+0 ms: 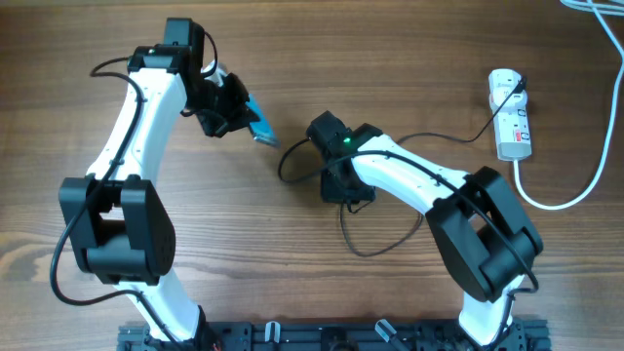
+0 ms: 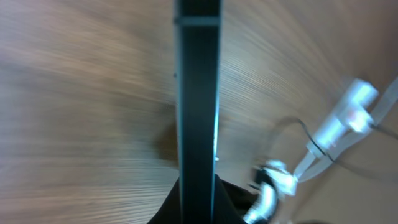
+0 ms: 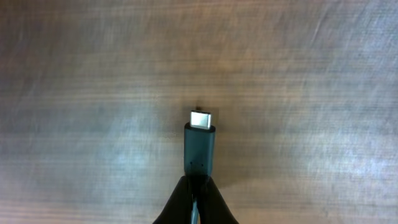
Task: Plug charger to phone and switch on socket
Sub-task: 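Lift the plug with the right gripper up to the phone's bottom port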
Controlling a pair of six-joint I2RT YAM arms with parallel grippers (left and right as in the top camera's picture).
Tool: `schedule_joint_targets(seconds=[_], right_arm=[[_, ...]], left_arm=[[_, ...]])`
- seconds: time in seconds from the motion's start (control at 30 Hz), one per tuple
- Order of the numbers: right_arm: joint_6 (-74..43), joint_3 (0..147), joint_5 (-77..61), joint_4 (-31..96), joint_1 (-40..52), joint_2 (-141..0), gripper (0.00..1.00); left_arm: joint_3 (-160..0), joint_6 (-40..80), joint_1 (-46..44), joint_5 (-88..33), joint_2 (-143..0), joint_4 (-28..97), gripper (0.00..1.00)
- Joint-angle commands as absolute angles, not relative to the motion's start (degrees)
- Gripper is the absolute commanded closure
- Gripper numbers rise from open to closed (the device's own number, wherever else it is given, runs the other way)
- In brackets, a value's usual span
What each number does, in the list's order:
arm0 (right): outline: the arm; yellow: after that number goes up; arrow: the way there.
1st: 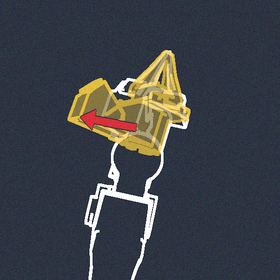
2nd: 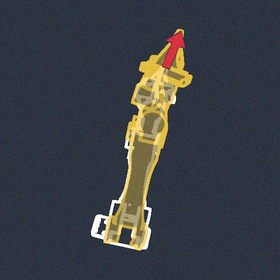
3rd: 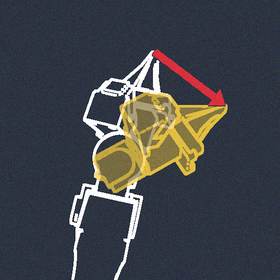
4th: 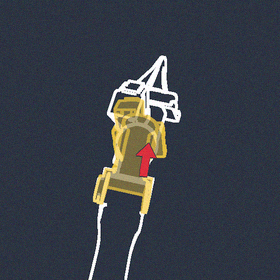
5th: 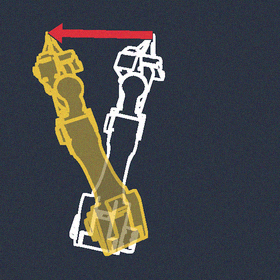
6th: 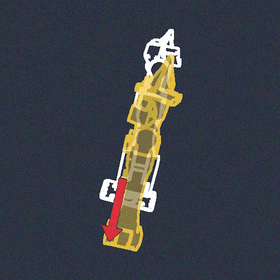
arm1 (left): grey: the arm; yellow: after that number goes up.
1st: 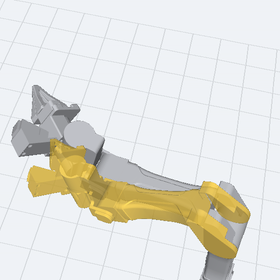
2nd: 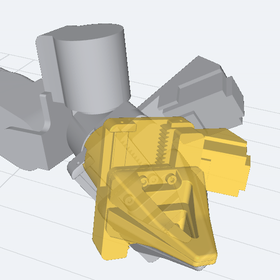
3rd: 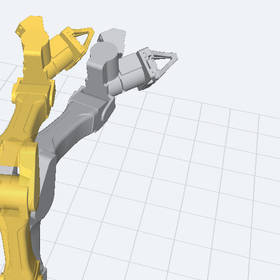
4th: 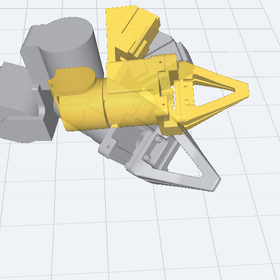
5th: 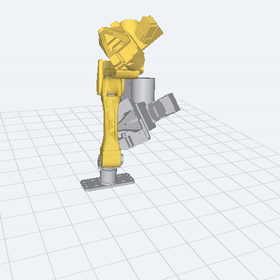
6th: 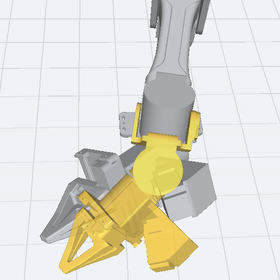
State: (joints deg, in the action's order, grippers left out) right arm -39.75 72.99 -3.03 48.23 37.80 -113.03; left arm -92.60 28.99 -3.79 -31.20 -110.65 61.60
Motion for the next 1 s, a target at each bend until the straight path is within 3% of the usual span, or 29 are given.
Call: schedule_joint_targets(seconds=[0.0,0.27,0.43,0.6,0.97], right_arm=[[-36.0,74.0,-8.1,49.6,38.0,-106.1,0.96],[-25.6,74.0,-22.1,51.6,38.2,-92.0,0.96],[-23.2,74.0,-23.7,52.8,41.0,-86.4,0.96],[-29.7,74.0,-15.6,53.2,43.0,-85.1,0.96],[-34.4,74.0,-12.0,51.7,42.9,-84.8,0.96]], left_arm=[[-93.5,20.1,-3.8,-46.6,-108.9,58.9,0.96],[-93.5,12.1,-5.1,-64.8,-108.9,53.7,0.96],[-93.5,12.2,-7.8,-64.9,-108.9,51.6,0.96],[-93.5,12.1,-11.6,-64.3,-108.9,50.9,0.96],[-93.5,9.2,-14.4,-61.0,-108.9,50.9,0.96]])
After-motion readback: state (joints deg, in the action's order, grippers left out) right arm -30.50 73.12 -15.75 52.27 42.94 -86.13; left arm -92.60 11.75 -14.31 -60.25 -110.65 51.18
